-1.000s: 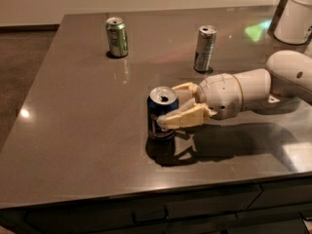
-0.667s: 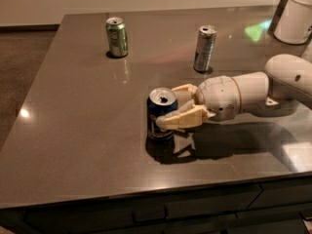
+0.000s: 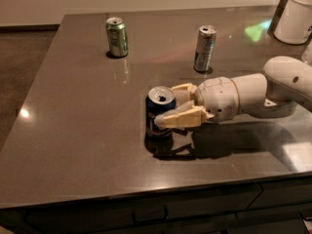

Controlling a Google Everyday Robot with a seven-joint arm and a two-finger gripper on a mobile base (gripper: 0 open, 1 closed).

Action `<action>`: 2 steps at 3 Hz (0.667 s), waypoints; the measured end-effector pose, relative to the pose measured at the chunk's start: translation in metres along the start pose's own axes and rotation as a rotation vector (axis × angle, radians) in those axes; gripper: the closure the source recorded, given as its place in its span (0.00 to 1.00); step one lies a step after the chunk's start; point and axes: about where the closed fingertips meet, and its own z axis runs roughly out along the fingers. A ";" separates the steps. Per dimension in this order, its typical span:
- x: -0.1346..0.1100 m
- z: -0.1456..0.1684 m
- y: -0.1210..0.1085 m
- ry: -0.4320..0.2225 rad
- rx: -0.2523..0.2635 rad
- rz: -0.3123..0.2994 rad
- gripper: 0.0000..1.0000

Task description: Place pepsi can upright

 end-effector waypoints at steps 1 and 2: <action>-0.001 0.002 0.001 0.001 -0.003 -0.002 0.00; -0.001 0.002 0.001 0.001 -0.004 -0.002 0.00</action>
Offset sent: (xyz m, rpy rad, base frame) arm -0.0007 0.0019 0.0008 -0.0002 -0.0015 0.0036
